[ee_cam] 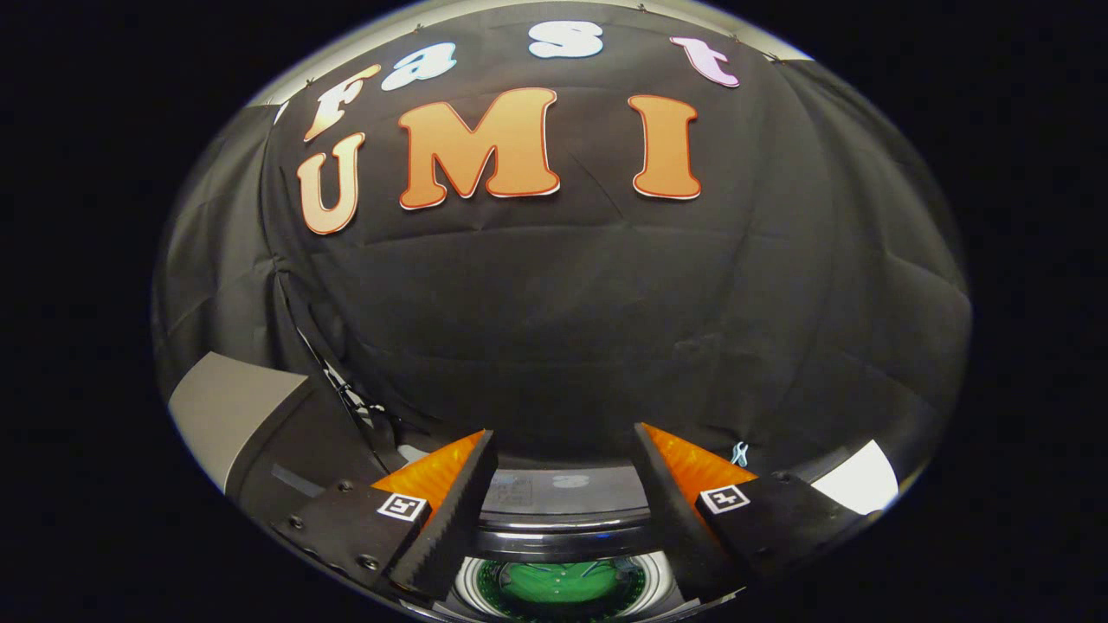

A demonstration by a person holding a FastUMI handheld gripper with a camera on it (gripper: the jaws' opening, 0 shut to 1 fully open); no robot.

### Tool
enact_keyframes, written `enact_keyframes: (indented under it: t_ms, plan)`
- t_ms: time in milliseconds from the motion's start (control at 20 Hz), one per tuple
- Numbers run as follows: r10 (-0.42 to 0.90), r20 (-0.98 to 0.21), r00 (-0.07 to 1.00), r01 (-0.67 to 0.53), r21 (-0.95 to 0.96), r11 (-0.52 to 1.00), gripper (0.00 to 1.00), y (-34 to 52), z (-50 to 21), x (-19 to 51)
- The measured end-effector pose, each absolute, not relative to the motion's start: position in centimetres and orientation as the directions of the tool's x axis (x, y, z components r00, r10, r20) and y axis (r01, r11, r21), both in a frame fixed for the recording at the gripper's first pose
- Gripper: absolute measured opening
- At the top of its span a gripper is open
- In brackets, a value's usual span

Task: Put the clothes into the washing machine and then close the washing machine lid.

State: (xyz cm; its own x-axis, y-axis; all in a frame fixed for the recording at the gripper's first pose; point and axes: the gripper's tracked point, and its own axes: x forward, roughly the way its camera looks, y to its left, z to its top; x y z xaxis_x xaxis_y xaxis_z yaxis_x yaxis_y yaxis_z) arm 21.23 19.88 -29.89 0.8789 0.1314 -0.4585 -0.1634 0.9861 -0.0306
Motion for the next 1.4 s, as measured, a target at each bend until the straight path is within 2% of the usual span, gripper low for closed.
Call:
enact_keyframes:
  t_ms: [500,950,1150,1400]
  plan:
    - [0.100,-0.496,0.863,-0.111,0.007,0.994,0.99,18.8,-32.5,15.7]
    - [0.118,-0.467,0.876,-0.143,-0.019,0.990,0.99,19.1,-31.3,14.0]
    - [0.143,-0.422,0.895,-0.155,0.007,0.988,0.99,19.4,-28.4,13.6]
    - [0.161,-0.312,0.937,-0.164,0.015,0.986,0.99,18.3,-21.6,13.0]
